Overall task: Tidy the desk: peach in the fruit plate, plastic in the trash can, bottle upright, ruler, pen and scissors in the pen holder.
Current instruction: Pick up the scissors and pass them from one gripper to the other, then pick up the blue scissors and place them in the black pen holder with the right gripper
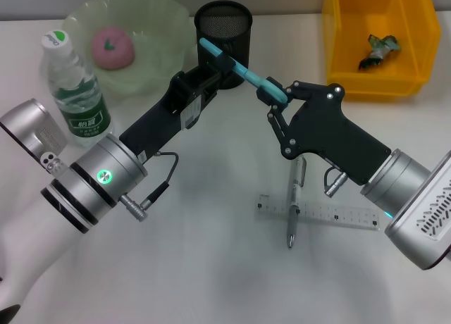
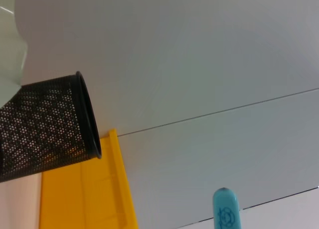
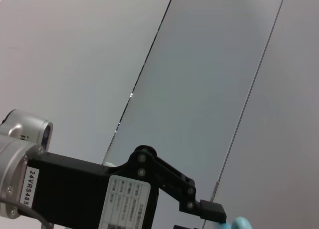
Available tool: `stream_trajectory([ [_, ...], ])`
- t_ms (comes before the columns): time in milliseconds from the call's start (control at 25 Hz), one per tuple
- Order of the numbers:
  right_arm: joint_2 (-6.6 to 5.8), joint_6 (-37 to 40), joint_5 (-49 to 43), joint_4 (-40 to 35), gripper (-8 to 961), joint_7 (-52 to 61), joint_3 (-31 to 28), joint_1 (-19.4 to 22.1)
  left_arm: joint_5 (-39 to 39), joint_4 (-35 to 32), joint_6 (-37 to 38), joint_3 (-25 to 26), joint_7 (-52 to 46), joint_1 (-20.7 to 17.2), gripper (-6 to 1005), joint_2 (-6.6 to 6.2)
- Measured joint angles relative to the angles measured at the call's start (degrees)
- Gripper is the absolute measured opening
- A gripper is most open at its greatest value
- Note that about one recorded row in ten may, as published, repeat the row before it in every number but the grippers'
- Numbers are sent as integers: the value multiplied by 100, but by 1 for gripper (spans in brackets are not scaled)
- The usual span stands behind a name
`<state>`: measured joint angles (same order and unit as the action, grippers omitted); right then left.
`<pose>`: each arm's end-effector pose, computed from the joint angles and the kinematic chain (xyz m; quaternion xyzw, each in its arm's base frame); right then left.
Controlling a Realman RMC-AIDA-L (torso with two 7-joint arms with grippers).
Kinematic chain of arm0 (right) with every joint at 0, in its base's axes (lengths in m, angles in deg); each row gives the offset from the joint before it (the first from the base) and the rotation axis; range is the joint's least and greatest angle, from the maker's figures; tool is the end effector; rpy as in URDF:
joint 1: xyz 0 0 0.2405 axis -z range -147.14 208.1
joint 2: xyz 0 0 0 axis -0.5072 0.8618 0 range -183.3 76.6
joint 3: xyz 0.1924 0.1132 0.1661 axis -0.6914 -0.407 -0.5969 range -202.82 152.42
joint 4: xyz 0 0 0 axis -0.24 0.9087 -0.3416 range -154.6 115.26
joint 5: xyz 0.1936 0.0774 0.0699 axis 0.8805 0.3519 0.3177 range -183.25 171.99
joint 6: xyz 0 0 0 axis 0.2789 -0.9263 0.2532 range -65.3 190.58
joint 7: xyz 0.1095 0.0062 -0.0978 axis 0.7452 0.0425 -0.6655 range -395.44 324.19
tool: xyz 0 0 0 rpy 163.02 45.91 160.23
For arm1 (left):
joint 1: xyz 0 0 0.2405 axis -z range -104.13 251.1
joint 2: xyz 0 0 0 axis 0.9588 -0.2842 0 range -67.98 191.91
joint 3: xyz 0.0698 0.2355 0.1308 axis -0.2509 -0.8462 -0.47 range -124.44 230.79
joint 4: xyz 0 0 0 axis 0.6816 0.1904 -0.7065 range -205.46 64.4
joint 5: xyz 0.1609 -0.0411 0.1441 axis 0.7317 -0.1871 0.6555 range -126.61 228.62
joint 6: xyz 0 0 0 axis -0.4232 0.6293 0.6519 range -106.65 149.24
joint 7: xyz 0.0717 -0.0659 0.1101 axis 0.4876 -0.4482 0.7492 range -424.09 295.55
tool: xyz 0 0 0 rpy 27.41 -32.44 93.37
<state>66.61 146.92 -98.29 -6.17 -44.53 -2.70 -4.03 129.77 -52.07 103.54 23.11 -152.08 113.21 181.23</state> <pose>0.2509 0.3078 -0.1091 -0.8425 -0.0613 0.3419 0.4118 -0.2392 0.3276 -0.1104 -0.5781 -0.6094 -0.5419 0.0275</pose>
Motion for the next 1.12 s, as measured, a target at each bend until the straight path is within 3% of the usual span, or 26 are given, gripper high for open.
stream_trajectory([
  [400,-1,33,43,-12,76,24,-103,33,-2,-53,67,40,139,-58,193,0],
  [560,-11,104,37,-83,78,356,-321,55,7,-196,158,11,537,-143,330,0],
  [640,-34,222,20,-273,79,966,-337,60,108,-390,172,14,808,-255,399,-1],
  [800,-67,360,1,-1345,81,3347,-146,20,442,-740,148,31,1188,-365,498,0],
  [960,-85,117,-5,-2778,83,5968,385,-29,632,-866,191,25,2010,-508,597,0],
  [1120,-183,-439,-8,-3725,85,7503,1077,-121,703,-950,217,18,2656,-642,669,-2],
])
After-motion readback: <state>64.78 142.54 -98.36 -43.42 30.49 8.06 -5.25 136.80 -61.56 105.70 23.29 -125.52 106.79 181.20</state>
